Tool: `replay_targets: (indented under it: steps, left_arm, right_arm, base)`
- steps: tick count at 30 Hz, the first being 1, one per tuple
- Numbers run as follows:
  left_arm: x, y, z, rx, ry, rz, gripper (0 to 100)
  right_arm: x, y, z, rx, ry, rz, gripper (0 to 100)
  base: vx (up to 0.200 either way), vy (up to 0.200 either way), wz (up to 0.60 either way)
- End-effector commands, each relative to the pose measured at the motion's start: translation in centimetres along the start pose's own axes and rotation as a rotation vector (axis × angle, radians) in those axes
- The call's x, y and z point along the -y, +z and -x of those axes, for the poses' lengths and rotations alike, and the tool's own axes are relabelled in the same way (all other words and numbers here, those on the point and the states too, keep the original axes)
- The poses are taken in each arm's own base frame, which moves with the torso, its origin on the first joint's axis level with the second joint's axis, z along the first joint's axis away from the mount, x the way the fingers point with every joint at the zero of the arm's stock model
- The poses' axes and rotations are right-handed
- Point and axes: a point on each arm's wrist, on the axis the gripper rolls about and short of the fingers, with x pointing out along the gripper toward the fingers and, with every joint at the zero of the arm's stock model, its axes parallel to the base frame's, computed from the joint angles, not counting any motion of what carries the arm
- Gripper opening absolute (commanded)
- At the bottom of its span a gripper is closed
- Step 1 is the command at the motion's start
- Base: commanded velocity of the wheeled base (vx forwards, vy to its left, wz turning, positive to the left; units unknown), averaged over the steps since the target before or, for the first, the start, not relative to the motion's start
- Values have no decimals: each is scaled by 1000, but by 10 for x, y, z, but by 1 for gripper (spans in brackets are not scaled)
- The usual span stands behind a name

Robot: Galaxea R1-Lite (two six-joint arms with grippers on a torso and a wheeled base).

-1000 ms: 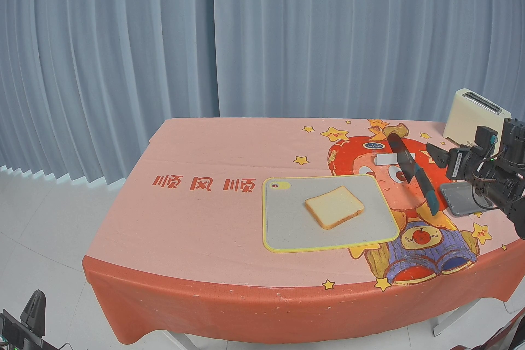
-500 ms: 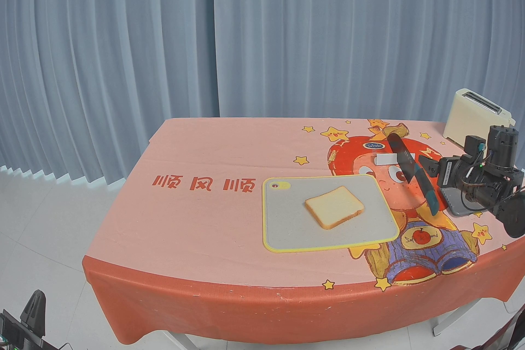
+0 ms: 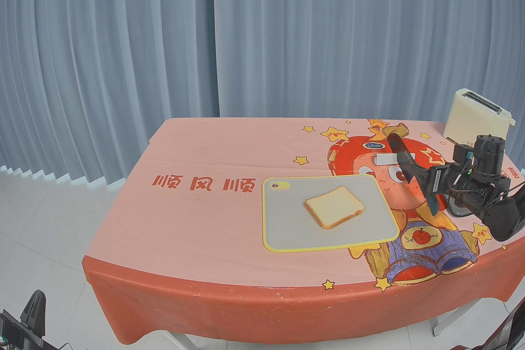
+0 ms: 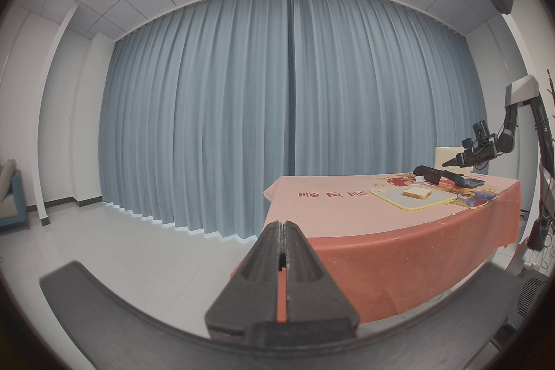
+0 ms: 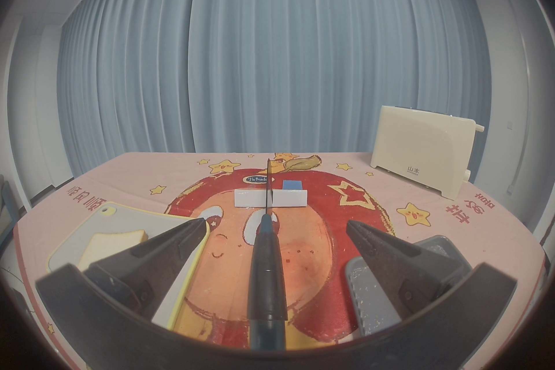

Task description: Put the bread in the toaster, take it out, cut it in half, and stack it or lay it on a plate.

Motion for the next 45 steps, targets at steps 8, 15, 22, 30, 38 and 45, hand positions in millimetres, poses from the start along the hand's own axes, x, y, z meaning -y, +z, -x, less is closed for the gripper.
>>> replay_targets:
  steps: [8,15,22,30,38,45]
  left_arm:
    - [0,-5,0,-1,1,1,0]
    - [0,-5,0,-1,1,1,0]
    - [0,-5,0,-1,1,1,0]
    - [0,-5,0,-1,1,1,0]
    - [0,-5,0,-1,1,1,0]
    - [0,-5,0,-1,1,1,0]
  right_arm:
    - [0,-8,-11,-32,-4,-3,100]
    - [0,-11,-14,-41,-6,-3,100]
    - [0,-14,-16,-51,-6,0,100]
    - [0,-21,-29,-20,-8,-1,100]
    - [-4,-22,-28,-17,4,5,100]
    - [-5,-23,-28,-20,2,7,100]
  base:
    - [0,0,0]
    - [0,0,0]
    - [0,0,0]
    - [0,0,0]
    - [0,0,0]
    - [0,0,0]
